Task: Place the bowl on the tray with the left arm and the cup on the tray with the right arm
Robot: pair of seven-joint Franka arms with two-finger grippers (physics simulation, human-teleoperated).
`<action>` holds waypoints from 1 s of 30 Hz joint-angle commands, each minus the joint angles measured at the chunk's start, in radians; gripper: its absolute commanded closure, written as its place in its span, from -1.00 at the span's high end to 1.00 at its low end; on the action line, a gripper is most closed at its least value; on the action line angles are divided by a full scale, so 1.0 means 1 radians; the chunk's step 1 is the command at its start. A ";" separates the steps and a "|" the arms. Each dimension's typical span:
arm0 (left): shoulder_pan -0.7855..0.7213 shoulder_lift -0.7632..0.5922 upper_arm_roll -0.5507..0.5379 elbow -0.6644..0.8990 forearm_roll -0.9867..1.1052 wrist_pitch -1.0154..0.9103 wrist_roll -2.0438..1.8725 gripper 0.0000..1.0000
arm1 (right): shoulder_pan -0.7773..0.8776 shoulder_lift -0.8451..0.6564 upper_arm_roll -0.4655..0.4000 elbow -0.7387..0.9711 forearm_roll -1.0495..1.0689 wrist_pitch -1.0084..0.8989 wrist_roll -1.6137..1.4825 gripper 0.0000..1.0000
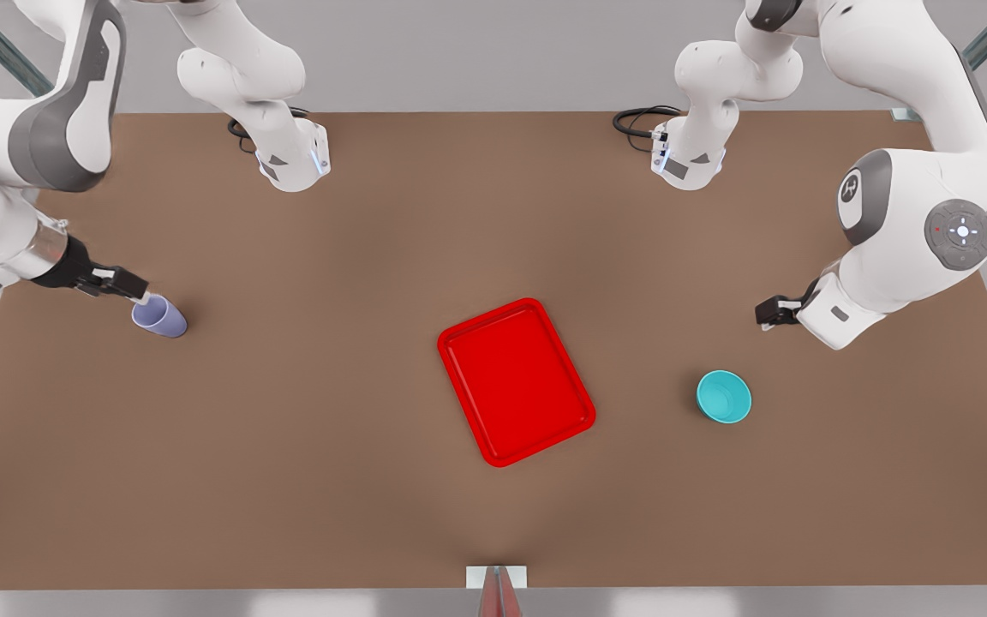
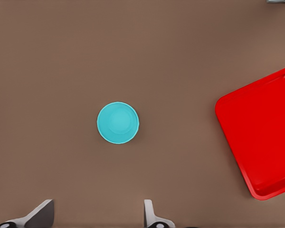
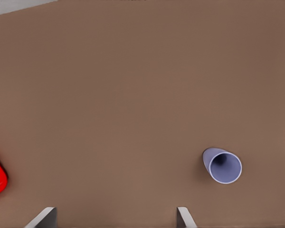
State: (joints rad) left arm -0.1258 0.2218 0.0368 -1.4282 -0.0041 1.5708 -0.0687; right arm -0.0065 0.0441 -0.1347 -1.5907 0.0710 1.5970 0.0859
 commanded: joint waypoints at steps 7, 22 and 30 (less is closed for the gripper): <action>0.150 0.404 0.002 -0.009 -0.191 0.261 0.134 1.00 | -0.015 0.016 0.003 0.002 -0.002 0.011 -0.002 1.00; 0.172 0.519 0.002 -0.133 -0.231 0.485 0.283 1.00 | -0.013 0.017 0.003 0.003 0.003 0.018 -0.002 1.00; 0.169 0.533 0.002 -0.130 -0.225 0.505 0.263 -0.46 | -0.013 0.017 0.003 0.003 0.003 0.018 0.000 1.00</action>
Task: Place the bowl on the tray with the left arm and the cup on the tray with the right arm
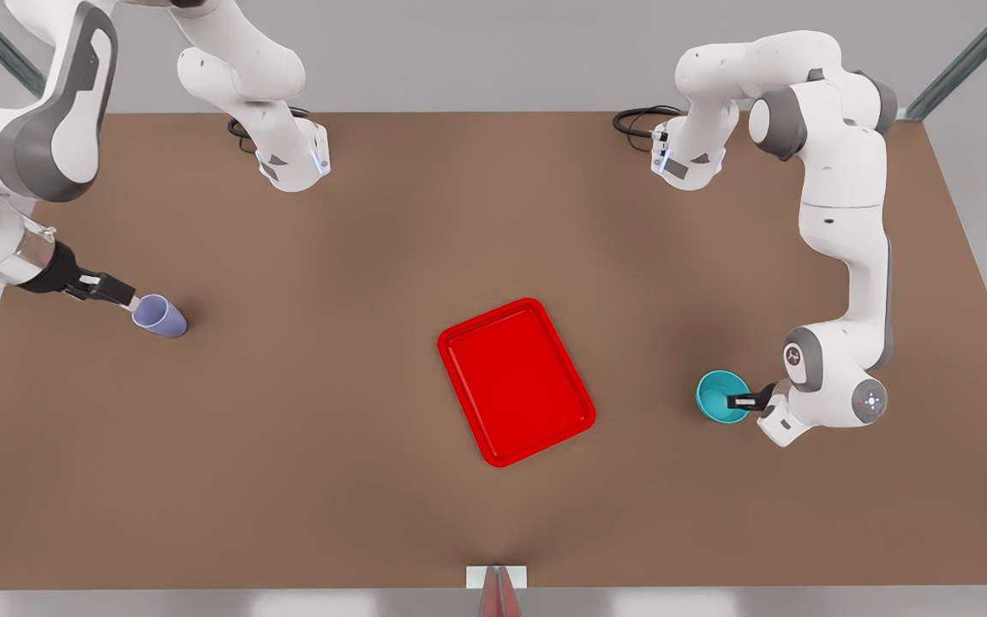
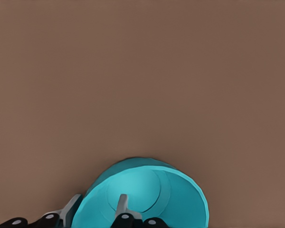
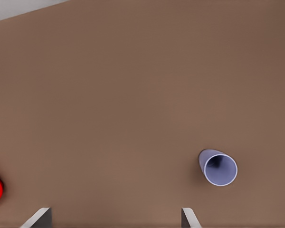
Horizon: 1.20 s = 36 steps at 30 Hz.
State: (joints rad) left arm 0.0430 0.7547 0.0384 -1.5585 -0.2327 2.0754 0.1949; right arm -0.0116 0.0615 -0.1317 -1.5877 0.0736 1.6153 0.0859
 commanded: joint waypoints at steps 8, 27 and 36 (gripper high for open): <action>-0.003 0.008 0.000 0.008 -0.005 -0.008 -0.020 -0.57 | -0.008 0.001 0.000 0.000 0.000 0.000 0.000 1.00; -0.368 0.060 -0.179 0.186 -0.089 0.049 -0.864 -0.57 | -0.008 0.009 0.001 0.005 0.002 -0.008 -0.003 1.00; -0.327 -0.018 -0.166 0.187 0.041 0.028 -0.801 1.00 | -0.008 0.009 0.001 0.002 0.002 -0.006 -0.006 1.00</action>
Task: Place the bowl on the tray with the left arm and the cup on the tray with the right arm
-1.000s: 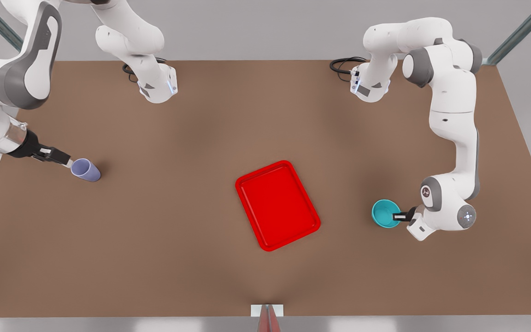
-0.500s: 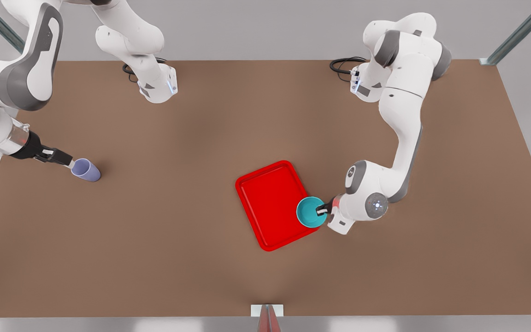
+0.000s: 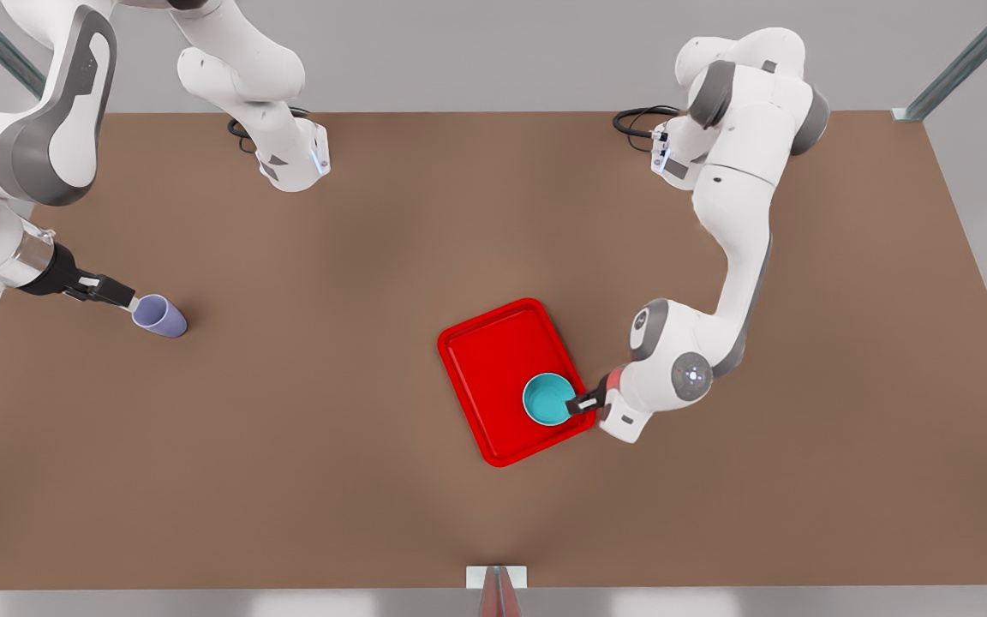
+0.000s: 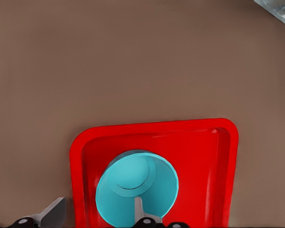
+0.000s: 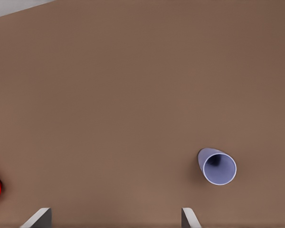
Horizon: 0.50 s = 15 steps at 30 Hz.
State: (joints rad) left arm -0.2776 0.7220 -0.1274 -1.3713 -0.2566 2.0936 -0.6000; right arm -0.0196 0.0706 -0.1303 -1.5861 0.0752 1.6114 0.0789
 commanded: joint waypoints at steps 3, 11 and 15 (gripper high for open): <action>0.005 -0.110 0.022 0.000 0.338 -0.216 0.178 1.00 | 0.000 0.020 0.000 0.005 0.000 0.007 -0.004 1.00; 0.008 -0.409 0.178 0.017 0.321 -0.636 0.525 1.00 | -0.036 -0.022 -0.012 -0.321 -0.003 0.243 -0.097 1.00; 0.067 -0.507 0.164 -0.078 0.303 -0.609 0.528 1.00 | -0.108 -0.026 -0.015 -0.463 -0.003 0.372 -0.185 1.00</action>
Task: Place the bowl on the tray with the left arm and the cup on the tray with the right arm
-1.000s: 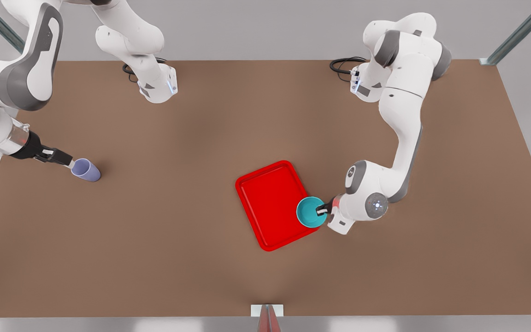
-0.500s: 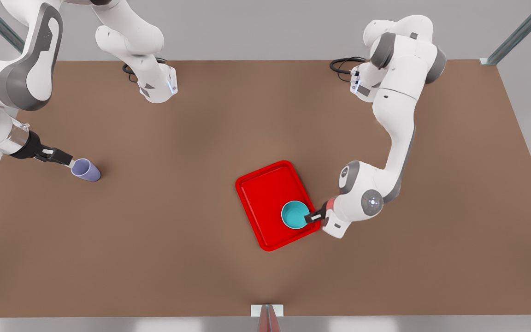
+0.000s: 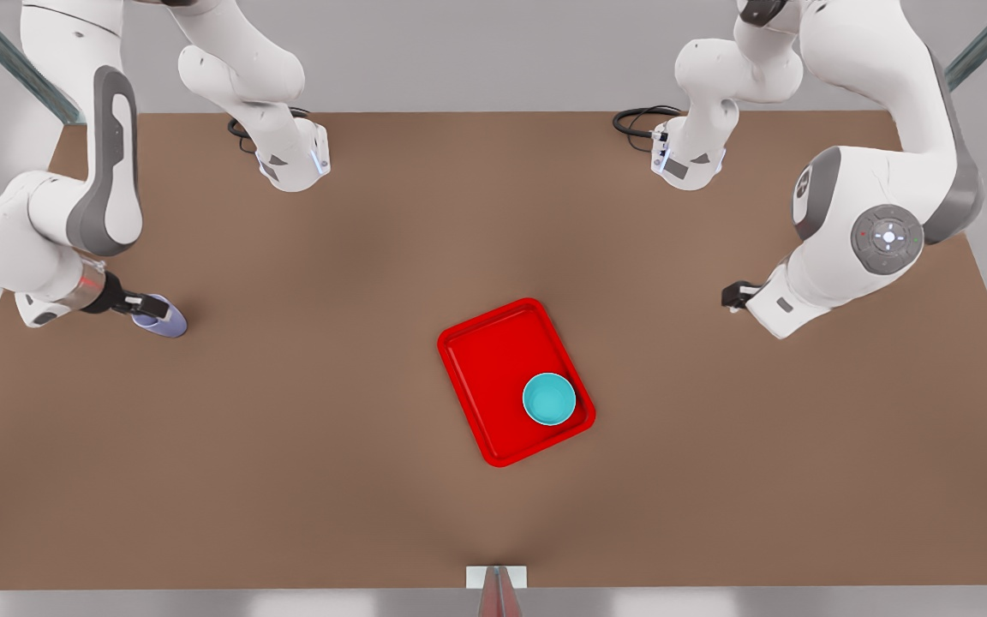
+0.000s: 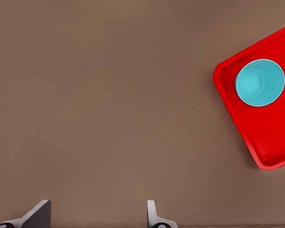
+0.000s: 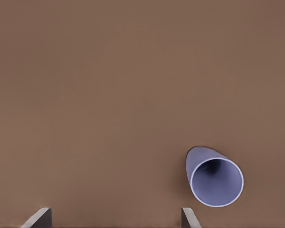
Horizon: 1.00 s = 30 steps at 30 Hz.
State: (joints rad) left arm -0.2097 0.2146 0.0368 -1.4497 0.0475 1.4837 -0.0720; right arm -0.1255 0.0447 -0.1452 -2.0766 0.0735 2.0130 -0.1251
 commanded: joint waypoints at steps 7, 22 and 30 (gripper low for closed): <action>-0.003 -0.012 -0.044 0.029 -0.034 -0.031 0.000 1.00 | -0.100 0.060 -0.004 -0.118 0.009 0.162 -0.094 1.00; -0.008 -0.023 -0.067 0.051 -0.043 -0.097 0.000 1.00 | -0.249 0.202 -0.007 -0.135 0.006 0.257 -0.200 1.00; -0.008 -0.020 -0.067 0.051 -0.043 -0.098 0.008 1.00 | -0.252 0.244 -0.007 -0.148 0.006 0.262 -0.203 1.00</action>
State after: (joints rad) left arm -0.2170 0.1934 -0.0306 -1.3978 0.0046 1.3852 -0.0644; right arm -0.3772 0.2884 -0.1519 -2.2243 0.0797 2.2749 -0.3283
